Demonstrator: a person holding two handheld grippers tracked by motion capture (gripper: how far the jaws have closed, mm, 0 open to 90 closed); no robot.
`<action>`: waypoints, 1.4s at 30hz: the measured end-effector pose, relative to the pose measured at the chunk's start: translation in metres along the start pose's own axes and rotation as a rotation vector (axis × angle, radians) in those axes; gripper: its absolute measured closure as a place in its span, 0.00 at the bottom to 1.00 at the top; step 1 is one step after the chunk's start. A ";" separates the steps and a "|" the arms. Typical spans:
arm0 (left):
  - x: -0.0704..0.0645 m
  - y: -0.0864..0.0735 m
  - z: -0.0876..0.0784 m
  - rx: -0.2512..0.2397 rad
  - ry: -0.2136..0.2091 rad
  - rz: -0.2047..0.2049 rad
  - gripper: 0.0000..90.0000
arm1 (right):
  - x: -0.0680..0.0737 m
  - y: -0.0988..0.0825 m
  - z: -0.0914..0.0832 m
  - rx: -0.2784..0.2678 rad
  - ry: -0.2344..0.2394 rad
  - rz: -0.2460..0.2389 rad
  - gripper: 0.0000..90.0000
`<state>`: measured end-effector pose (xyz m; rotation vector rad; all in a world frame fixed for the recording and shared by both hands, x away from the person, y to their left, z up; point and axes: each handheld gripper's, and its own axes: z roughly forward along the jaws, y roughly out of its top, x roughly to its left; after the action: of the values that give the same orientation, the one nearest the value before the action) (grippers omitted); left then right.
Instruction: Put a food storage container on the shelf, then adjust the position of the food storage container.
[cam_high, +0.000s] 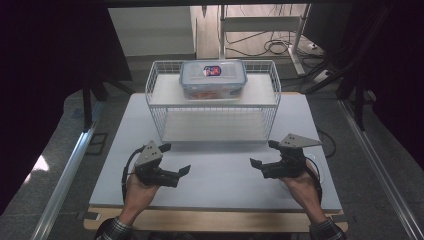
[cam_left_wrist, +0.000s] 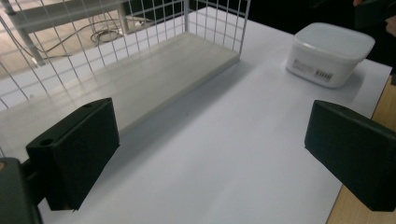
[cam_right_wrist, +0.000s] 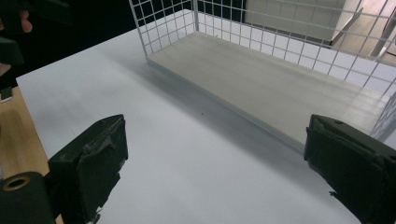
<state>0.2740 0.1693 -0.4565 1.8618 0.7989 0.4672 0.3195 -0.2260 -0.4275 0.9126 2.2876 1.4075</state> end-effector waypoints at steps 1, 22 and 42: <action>0.000 -0.003 0.001 0.007 0.002 -0.003 0.03 | 0.001 -0.002 -0.001 -0.001 -0.003 0.005 0.07; -0.016 -0.045 0.008 0.105 0.047 0.030 0.03 | 0.018 -0.044 0.005 0.082 -0.040 -0.039 0.07; -0.010 -0.052 0.008 0.114 0.070 0.010 0.02 | -0.006 -0.051 -0.002 0.157 -0.133 0.082 0.13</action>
<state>0.2556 0.1713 -0.5064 1.9644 0.8791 0.5047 0.3046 -0.2473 -0.4721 1.1242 2.3088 1.1723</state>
